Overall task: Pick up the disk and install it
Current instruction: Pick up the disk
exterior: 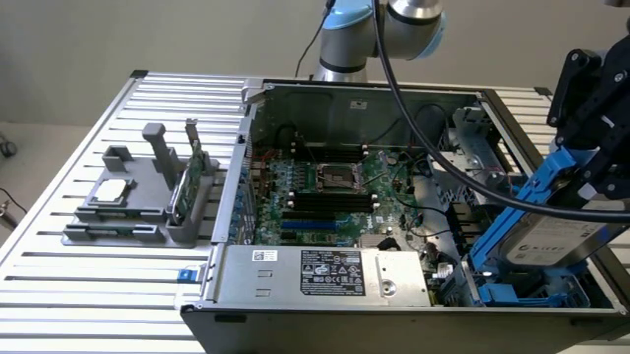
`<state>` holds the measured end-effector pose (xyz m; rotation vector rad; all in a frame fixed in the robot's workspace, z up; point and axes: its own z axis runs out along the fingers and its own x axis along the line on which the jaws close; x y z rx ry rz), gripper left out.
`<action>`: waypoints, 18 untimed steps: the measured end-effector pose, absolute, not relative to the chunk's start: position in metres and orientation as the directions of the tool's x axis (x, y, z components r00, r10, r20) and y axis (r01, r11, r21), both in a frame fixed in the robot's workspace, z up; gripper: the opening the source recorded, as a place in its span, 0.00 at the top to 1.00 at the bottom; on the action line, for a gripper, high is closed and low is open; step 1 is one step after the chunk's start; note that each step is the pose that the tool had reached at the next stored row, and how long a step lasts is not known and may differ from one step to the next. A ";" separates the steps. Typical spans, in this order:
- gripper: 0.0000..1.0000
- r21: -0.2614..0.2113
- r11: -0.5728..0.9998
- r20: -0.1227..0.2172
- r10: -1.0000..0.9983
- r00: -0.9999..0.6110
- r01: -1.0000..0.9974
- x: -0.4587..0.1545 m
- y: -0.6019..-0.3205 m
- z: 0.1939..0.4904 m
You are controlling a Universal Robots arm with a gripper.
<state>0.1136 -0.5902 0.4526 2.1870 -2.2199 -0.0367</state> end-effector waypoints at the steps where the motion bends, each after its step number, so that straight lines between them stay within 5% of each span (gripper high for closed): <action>1: 0.67 0.032 0.015 0.001 -1.000 -0.015 -0.999 0.114 -0.590 0.452; 18: 0.67 0.017 0.007 0.001 -1.000 -0.007 -1.000 0.114 -0.592 0.440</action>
